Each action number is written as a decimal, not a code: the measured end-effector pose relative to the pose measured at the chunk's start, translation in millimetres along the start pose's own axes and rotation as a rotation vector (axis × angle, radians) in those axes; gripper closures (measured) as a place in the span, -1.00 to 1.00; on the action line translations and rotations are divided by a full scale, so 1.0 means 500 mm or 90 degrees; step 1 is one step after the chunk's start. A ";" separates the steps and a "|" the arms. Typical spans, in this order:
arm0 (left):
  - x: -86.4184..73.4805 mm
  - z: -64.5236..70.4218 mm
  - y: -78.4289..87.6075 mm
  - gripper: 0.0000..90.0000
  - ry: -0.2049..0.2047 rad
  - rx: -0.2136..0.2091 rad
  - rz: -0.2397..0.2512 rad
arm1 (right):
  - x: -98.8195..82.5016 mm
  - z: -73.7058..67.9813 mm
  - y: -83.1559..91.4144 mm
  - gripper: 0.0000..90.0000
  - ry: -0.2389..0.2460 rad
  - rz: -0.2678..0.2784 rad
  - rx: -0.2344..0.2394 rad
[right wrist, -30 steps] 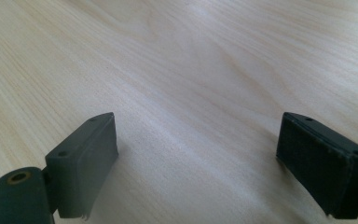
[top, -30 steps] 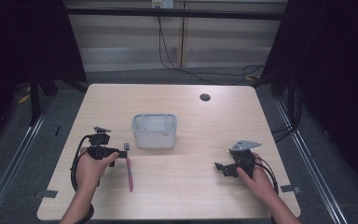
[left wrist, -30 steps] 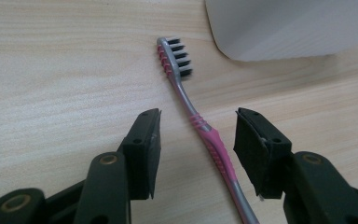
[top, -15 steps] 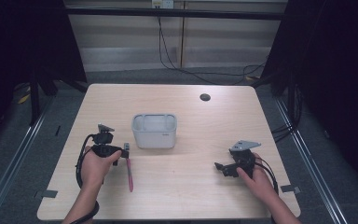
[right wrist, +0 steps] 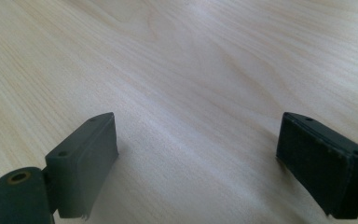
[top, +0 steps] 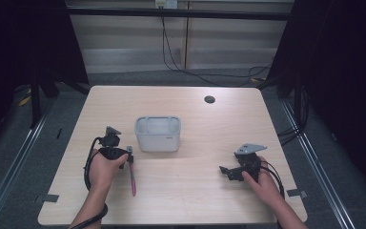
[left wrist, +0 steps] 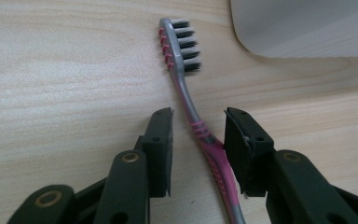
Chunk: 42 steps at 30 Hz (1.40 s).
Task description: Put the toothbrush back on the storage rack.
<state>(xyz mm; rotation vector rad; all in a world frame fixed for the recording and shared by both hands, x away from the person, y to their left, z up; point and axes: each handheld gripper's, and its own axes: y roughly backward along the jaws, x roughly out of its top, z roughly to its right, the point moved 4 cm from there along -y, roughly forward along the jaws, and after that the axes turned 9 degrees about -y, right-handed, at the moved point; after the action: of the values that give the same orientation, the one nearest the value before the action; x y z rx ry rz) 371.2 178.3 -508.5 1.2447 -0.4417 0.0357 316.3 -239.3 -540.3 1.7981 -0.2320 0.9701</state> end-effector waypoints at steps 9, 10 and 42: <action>0.001 0.006 -0.001 0.62 -0.011 0.044 -0.022 | 0.000 0.000 0.000 -0.74 0.001 0.001 0.000; 0.001 0.005 0.000 0.69 -0.014 0.049 -0.027 | 0.000 0.000 0.000 -0.74 0.001 0.000 0.000; 0.011 -0.014 0.054 0.82 0.005 0.028 0.022 | 0.000 0.000 0.000 -0.74 0.000 0.000 0.000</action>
<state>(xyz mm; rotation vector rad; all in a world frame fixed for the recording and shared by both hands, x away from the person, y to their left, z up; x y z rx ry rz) 371.5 192.4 -484.0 1.2792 -0.4574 0.0792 316.3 -239.3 -540.3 1.7979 -0.2321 0.9706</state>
